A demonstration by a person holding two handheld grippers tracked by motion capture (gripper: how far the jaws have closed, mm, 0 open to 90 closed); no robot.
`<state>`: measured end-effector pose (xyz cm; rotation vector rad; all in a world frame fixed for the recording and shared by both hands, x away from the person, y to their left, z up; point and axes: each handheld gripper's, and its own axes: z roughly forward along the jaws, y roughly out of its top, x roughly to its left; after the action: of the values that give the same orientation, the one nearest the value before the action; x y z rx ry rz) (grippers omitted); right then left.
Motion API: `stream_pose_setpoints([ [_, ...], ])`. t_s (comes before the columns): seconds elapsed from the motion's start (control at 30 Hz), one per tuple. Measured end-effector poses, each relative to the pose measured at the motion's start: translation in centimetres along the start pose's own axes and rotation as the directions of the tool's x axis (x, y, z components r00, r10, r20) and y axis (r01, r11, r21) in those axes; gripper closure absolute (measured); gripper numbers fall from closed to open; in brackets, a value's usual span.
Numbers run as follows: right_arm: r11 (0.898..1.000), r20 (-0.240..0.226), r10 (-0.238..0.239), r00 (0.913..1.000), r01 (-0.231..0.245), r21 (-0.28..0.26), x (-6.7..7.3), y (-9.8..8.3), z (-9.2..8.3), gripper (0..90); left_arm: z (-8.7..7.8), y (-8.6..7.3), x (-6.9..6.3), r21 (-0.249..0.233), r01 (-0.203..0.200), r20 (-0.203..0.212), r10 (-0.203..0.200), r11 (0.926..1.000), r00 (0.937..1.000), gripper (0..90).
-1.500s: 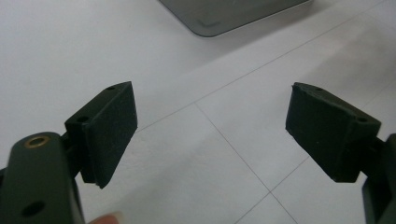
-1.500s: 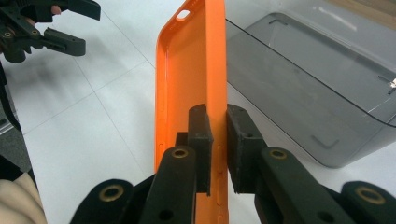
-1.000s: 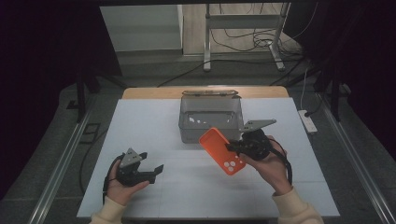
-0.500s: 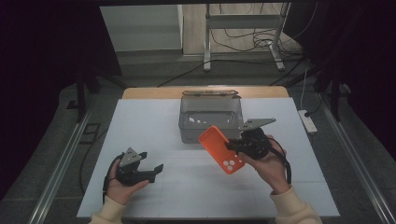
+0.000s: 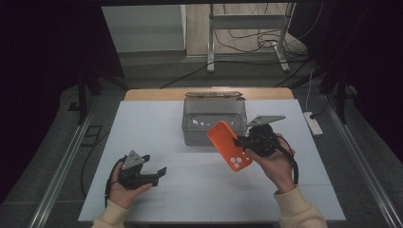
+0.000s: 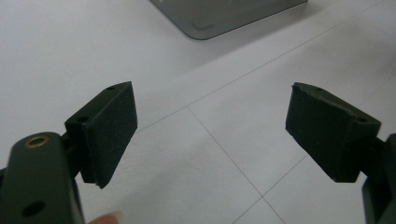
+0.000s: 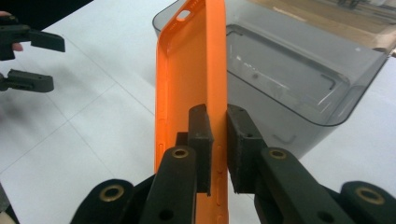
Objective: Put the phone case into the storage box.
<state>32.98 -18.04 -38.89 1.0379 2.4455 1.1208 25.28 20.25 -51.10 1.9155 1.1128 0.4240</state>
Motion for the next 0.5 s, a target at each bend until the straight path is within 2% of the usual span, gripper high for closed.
stream_pose_setpoints([
  [0.5, 1.0, 0.035, 0.017, 0.9992, -0.018, 0.007, -0.9, 1.4, -0.2, 81.4, 0.0, 0.0, -0.2, 0.007, -0.004, -0.003, 0.004, 1.0, 1.0, 16.7],
])
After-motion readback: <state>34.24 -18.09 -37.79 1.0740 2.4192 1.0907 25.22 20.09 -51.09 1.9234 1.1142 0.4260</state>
